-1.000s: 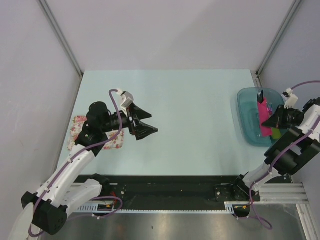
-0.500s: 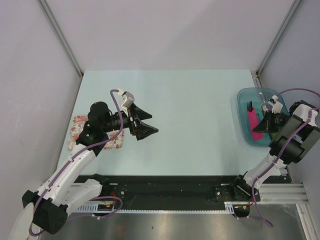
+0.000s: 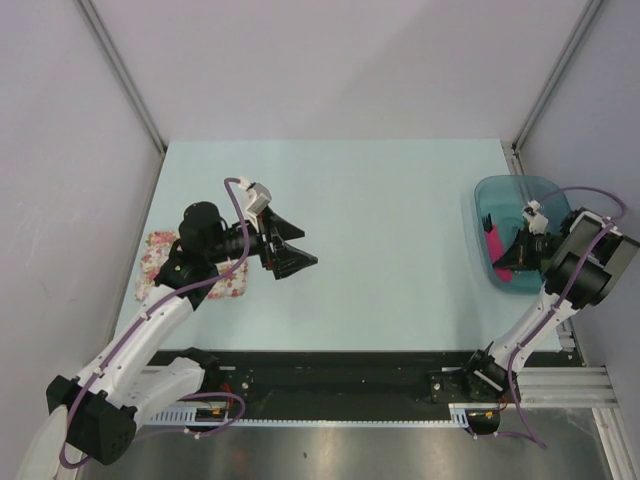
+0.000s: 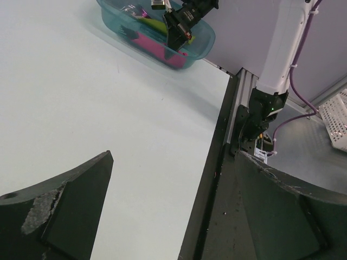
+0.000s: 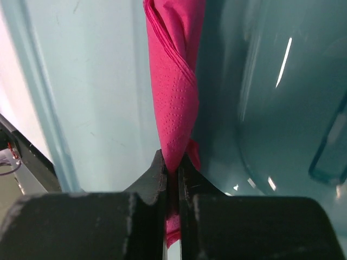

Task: Place the utensils on the paper napkin and roll it up

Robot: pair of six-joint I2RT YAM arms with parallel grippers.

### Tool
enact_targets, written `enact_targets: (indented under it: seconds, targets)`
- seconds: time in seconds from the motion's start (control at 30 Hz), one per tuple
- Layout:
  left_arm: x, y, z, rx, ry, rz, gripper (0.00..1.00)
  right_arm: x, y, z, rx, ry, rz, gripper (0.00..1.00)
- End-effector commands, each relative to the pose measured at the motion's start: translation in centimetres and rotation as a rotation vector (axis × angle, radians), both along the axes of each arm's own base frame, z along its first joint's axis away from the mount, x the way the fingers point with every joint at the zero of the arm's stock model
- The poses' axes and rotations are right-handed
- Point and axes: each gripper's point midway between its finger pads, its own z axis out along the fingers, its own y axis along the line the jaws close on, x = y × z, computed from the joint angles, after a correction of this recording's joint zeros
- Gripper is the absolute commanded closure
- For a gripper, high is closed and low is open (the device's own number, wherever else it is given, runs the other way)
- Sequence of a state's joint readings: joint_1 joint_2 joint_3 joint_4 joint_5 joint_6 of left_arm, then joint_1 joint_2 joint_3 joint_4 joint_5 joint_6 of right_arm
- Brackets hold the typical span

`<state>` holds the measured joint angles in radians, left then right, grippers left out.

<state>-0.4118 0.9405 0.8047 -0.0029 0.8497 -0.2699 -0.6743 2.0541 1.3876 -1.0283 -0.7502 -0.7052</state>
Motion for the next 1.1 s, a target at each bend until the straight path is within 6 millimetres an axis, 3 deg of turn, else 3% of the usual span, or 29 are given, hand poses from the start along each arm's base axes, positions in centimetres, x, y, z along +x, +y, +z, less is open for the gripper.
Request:
enact_targets:
  seconds: [0.0, 0.13, 0.4, 0.47, 1.07]
  targets:
    - [-0.1, 0.0, 1.3, -0.025, -0.034, -0.012, 0.01, 1.5, 0.1, -0.4, 0.060, -0.005, -0.028, 1.00]
    - [-0.1, 0.1, 1.3, -0.027, -0.031, -0.010, 0.02, 1.5, -0.3, -1.8, 0.040, 0.036, -0.036, 1.00]
    - [-0.3, 0.0, 1.5, -0.035, -0.029, -0.017, 0.01, 1.3, -1.4, -3.2, -0.032, 0.076, -0.060, 0.74]
    - [-0.2, 0.0, 1.5, -0.036, -0.025, -0.017, 0.02, 1.3, -1.9, -3.3, -0.064, 0.080, -0.061, 0.73]
    - [-0.5, -0.1, 1.5, -0.051, -0.020, -0.020, 0.01, 2.4, -4.8, 0.4, -0.238, 0.011, -0.059, 0.47]
